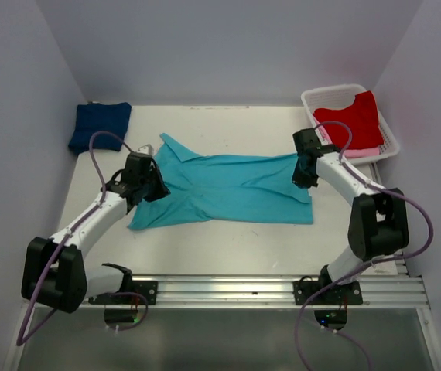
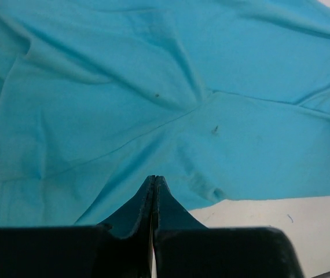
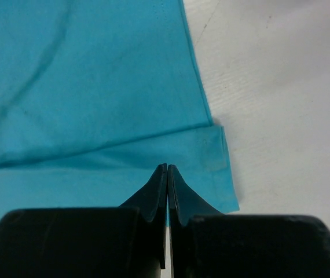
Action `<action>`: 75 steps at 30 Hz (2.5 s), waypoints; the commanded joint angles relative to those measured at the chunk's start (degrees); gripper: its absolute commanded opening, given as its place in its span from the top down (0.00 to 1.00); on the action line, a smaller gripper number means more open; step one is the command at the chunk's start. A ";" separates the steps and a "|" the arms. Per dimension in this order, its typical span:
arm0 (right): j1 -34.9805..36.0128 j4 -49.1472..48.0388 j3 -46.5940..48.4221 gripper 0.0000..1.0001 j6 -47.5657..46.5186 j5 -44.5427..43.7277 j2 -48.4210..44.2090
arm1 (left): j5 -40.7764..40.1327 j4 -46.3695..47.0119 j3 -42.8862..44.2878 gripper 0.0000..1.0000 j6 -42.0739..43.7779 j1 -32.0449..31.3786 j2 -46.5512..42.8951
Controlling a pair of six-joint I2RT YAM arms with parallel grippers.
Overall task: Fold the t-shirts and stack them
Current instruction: Fold the tshirt
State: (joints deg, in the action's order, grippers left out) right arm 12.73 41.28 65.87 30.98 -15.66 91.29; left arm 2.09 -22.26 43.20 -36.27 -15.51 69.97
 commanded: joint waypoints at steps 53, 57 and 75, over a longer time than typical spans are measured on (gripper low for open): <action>-0.25 -13.56 0.27 1.00 2.68 4.48 11.48 | 2.07 8.81 0.56 1.00 4.98 0.13 -0.63; -0.08 -23.86 -7.76 1.00 1.54 9.40 -1.69 | -11.11 8.55 5.64 0.98 2.17 0.30 1.82; 9.15 -30.02 -18.40 1.00 -0.13 18.82 -4.89 | -4.20 9.77 30.10 1.00 3.58 0.30 40.33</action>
State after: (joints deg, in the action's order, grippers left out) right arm 21.76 15.51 48.90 30.79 1.34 86.41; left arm -3.36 -15.38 71.02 -33.36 -15.44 110.50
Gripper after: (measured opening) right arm 0.007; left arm 0.005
